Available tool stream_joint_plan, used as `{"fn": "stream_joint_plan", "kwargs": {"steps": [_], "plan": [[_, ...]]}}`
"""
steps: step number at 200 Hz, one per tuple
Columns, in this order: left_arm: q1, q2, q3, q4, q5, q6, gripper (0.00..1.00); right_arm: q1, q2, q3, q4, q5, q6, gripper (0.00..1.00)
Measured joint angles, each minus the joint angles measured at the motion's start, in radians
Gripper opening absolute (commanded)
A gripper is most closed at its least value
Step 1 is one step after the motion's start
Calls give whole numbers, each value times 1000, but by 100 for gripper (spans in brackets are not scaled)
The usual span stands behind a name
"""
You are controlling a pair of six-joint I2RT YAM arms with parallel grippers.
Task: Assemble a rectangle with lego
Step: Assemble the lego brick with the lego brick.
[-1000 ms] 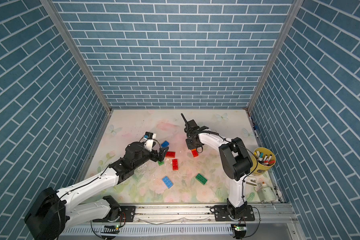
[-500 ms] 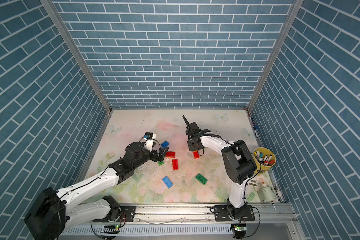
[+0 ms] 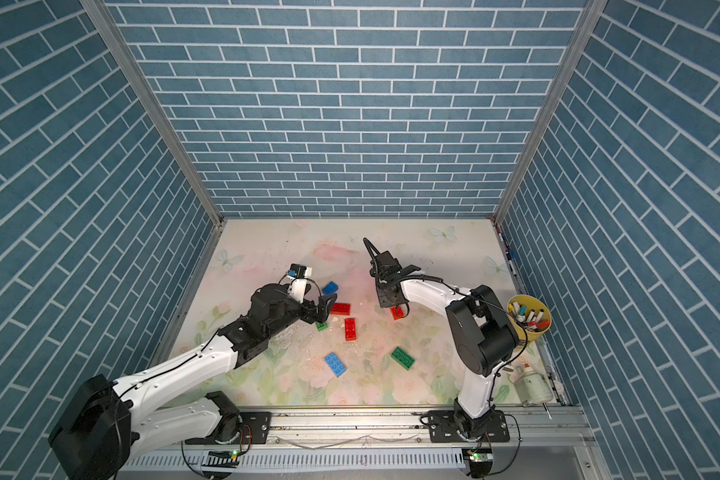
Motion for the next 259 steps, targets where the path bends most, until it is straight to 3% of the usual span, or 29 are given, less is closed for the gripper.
{"fn": "stream_joint_plan", "kwargs": {"steps": [105,259], "plan": [[0,0,0,-5,-3,0,100,5,-43,-94,106,58,68,5],[0,0,0,-11,-11,-1,100,-40,-34,-119,204,-20,120,5]]}}
